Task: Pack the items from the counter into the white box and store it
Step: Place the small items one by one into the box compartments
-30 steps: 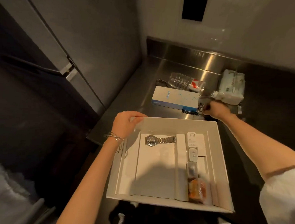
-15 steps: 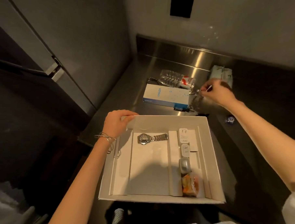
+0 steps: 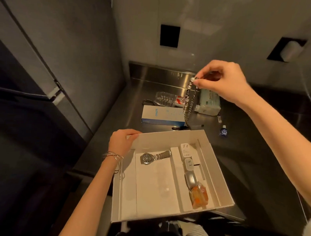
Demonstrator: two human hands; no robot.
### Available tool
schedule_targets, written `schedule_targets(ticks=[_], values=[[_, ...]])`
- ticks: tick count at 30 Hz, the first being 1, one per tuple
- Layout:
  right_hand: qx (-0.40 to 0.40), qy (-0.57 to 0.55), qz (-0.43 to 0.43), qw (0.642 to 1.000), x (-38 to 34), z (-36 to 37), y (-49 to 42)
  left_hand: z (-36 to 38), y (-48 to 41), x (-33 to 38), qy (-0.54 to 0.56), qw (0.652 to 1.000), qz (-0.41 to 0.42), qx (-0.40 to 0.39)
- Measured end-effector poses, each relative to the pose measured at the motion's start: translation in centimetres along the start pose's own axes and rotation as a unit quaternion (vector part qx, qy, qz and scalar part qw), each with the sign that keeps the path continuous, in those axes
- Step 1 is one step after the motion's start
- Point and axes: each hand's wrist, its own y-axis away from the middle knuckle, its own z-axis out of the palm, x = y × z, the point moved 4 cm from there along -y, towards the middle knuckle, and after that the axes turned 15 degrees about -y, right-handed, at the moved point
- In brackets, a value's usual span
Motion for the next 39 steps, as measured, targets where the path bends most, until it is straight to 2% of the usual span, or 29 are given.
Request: schedule_targets(ticks=[8, 15, 23, 27, 30, 34, 39], values=[[-0.023, -0.162, 0.025, 0.986, -3.7, 1.3, 2.2, 0.1, -0.3, -0.6, 0.008, 1.0, 0.012, -0.027], [-0.087, -0.169, 0.065, 0.98, -3.5, 5.1, 3.8, -0.1, -0.3, -0.8, 0.014, 0.998, 0.039, -0.049], [-0.096, -0.302, -0.002, 0.948, -7.8, 3.7, 2.7, -0.1, -0.3, -0.8, 0.034, 0.998, 0.035, -0.048], [-0.091, -0.306, -0.01, 0.948, -8.4, 3.6, 2.4, -0.1, -0.3, -0.8, 0.031, 0.998, 0.038, -0.044], [-0.094, -0.302, 0.017, 0.948, -7.9, 4.2, 2.5, -0.2, -0.4, -0.8, 0.027, 0.998, 0.042, -0.036], [-0.13, -0.216, 0.052, 0.966, -5.1, 6.9, 3.4, -0.2, -0.3, -1.0, 0.027, 0.998, 0.044, -0.038], [-0.155, -0.157, 0.135, 0.966, 0.9, 11.5, 4.9, -0.1, -0.4, -1.0, 0.016, 0.998, 0.041, -0.039]])
